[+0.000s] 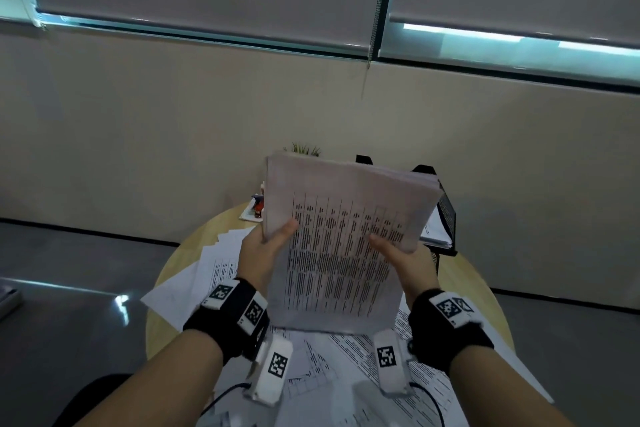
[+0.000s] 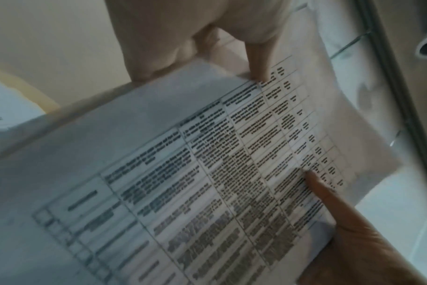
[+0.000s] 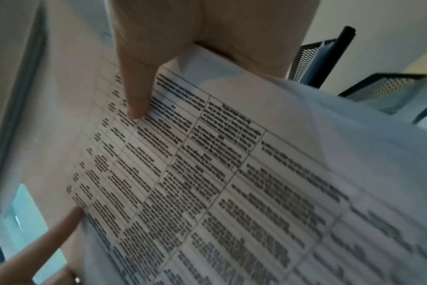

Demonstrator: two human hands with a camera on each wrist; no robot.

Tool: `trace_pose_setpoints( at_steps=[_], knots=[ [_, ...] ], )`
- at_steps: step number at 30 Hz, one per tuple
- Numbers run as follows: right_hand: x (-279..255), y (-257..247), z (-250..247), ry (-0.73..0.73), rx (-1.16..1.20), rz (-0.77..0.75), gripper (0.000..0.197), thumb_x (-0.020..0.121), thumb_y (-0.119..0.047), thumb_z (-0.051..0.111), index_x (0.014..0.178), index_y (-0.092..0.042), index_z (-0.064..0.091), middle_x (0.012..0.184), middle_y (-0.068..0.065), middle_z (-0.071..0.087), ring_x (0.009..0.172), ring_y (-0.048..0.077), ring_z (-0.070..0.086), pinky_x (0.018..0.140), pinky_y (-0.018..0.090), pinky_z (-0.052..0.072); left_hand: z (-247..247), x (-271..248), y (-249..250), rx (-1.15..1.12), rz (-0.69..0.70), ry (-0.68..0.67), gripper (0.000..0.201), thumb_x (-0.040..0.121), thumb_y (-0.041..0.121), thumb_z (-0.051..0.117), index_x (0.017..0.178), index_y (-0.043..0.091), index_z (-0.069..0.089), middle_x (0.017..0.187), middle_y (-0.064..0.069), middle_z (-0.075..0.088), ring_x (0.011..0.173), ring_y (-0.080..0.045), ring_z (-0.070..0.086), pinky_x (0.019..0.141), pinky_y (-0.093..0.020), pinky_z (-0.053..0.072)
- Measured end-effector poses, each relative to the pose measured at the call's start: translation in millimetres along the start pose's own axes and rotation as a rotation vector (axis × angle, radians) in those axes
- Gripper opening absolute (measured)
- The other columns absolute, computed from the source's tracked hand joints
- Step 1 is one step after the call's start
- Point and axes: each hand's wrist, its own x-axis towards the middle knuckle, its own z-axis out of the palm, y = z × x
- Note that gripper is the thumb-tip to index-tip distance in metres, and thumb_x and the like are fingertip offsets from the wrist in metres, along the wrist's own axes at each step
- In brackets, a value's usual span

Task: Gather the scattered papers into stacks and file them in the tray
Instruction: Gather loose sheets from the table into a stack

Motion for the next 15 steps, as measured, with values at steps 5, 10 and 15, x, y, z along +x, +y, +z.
trace_pose_setpoints(
  at_steps=[5,10,15],
  knots=[
    [-7.2,0.9,-6.0,0.097,0.056,-0.012,0.065,0.058,-0.045,0.085,0.111,-0.014,0.066,0.101,0.001,0.074,0.099,0.02,0.068,0.097,0.051,0.049,-7.7,-7.6,-10.4,0.125,0.017,-0.062,0.019,0.086,0.017,0.065,0.103,0.024,0.063,0.1,0.008,0.069,0.096,-0.007,0.064,0.075,-0.019,0.048],
    [-9.6,-25.6,-3.7,0.174,0.191,-0.112,0.088,0.048,-0.073,0.075,0.111,-0.013,0.066,0.106,0.011,0.072,0.102,0.032,0.066,0.096,0.053,0.048,-5.7,-15.8,-13.7,0.116,0.034,-0.084,0.023,0.088,0.018,0.061,0.111,0.021,0.062,0.104,0.008,0.07,0.099,-0.005,0.064,0.083,-0.02,0.049],
    [4.0,-54.6,-1.1,0.21,0.273,-0.169,0.055,0.058,-0.071,0.073,0.081,-0.023,0.059,0.086,0.011,0.06,0.083,0.027,0.061,0.086,0.042,0.046,-8.0,-17.4,-14.2,0.076,0.021,-0.061,0.022,0.087,0.018,0.061,0.11,0.02,0.062,0.104,0.004,0.07,0.099,-0.012,0.065,0.085,-0.027,0.05]
  ],
)
